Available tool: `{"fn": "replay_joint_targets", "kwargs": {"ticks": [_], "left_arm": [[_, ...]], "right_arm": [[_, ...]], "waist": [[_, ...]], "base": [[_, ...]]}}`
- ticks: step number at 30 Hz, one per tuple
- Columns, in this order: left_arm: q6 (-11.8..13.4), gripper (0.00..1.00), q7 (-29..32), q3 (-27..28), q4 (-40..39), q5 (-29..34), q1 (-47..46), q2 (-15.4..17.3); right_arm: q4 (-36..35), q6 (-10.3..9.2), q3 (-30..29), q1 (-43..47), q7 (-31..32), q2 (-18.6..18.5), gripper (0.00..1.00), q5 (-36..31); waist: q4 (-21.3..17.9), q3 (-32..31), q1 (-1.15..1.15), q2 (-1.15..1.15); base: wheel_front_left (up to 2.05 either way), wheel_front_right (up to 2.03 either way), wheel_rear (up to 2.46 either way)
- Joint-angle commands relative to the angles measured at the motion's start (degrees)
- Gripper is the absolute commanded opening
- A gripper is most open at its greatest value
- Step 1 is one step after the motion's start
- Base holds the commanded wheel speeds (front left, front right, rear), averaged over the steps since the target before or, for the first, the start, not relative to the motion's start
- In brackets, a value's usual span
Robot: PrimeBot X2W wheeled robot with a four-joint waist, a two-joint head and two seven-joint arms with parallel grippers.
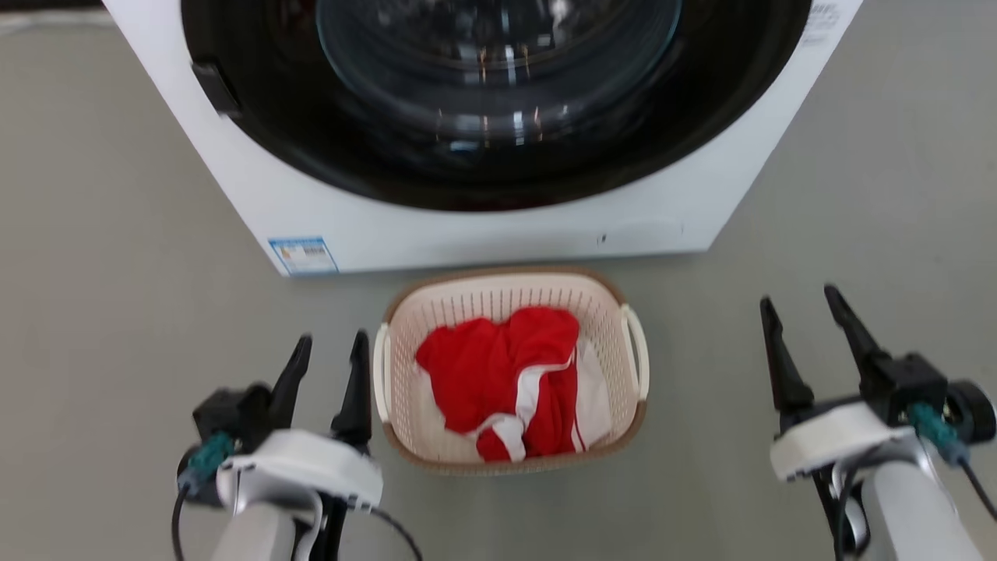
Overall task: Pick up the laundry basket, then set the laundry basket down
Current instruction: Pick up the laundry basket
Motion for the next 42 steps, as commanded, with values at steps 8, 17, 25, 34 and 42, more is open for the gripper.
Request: {"fn": "replay_joint_targets", "kwargs": {"ticks": [8,17,25,34,42], "left_arm": [[0.7,1.0,-0.5,-2.2,6.9,-1.1,-11.4,0.6],[1.4,1.0,-0.5,-5.8,18.0,-4.7,-21.7,0.6],[2.1,1.0,-0.5,-7.9,24.1,-7.7,-29.2,0.6],[3.1,1.0,-0.5,-9.2,25.7,-9.3,-33.3,0.6],[2.8,1.0,-0.5,-9.0,26.6,-9.2,-35.5,0.6]], "right_arm": [[6.4,0.35,2.2,-10.2,-0.7,-0.3,1.0,0.4],[16.7,0.35,3.9,-18.7,-0.7,-0.6,1.0,1.0],[23.3,0.35,4.7,-25.4,-0.7,-0.3,1.0,2.2],[23.8,0.35,5.3,-27.5,-0.7,0.0,1.0,2.4],[23.3,0.35,6.0,-29.0,-0.7,-0.4,1.0,3.0]], "waist": [[0.4,12.8,0.0,0.0],[1.2,21.8,0.0,0.0],[2.5,29.2,0.0,0.0],[3.5,33.4,0.0,0.0],[3.7,37.4,0.0,0.0]], "base": [[0.0,0.0,0.0],[0.0,0.0,0.0],[0.0,0.0,0.0],[0.0,0.0,0.0],[0.0,0.0,0.0]]}}
